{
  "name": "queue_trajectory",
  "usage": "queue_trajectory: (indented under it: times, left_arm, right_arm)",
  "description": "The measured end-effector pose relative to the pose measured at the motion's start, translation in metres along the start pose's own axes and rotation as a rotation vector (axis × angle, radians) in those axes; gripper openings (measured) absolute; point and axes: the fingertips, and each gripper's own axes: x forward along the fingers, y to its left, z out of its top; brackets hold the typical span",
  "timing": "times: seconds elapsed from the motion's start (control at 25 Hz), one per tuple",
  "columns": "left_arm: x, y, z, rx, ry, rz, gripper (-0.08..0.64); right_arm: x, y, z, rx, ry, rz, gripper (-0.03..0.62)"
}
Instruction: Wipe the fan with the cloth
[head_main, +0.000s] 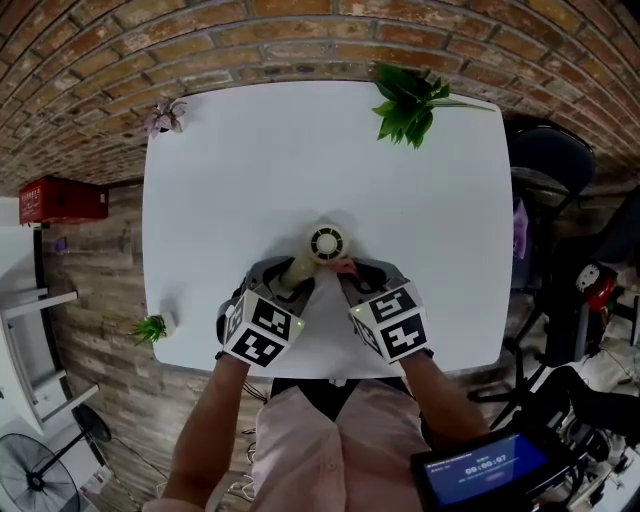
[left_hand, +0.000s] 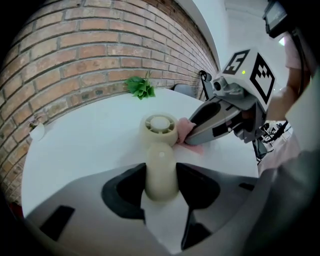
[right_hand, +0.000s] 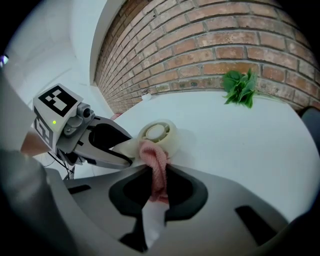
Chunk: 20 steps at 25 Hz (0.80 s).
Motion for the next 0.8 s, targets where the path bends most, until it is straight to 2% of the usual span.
queue_trajectory:
  times: [0.52, 0.8]
  left_arm:
    - [-0.001, -0.006, -0.002, 0.190, 0.055, -0.090, 0.196]
    - [0.001, -0.009, -0.004, 0.309, 0.114, -0.160, 0.196]
  right_arm:
    - [-0.013, -0.013, -0.009, 0.025, 0.007, -0.019, 0.054]
    - [-0.018, -0.023, -0.014, 0.011, 0.013, -0.029, 0.054]
